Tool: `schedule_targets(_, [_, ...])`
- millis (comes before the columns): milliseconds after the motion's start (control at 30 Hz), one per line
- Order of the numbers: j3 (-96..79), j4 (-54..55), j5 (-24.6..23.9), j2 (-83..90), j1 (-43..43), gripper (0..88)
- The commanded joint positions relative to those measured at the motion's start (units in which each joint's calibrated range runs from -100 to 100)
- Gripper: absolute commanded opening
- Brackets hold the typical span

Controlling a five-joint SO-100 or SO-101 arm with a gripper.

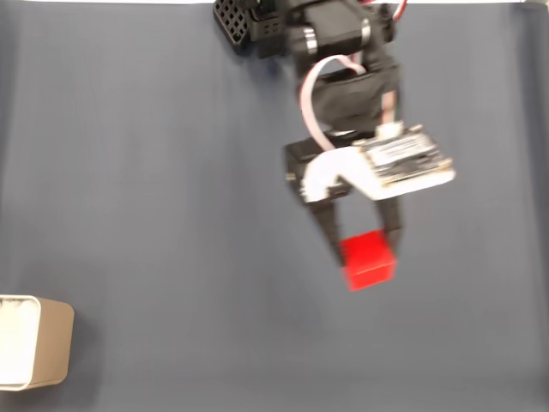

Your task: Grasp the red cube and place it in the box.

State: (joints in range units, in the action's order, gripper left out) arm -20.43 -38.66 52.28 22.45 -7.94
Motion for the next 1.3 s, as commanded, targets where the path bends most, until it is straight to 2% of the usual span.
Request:
schedule_targets(0, [5.29, -0.27, -0.78, 1.47, 5.31, 0.0])
schedule_targets(767, [25.00, -0.43, -1.76, -14.13, 28.75, 0.0])
schedule_targets(1267, [40.32, -0.52, -2.54, -28.60, 35.00, 0.0])
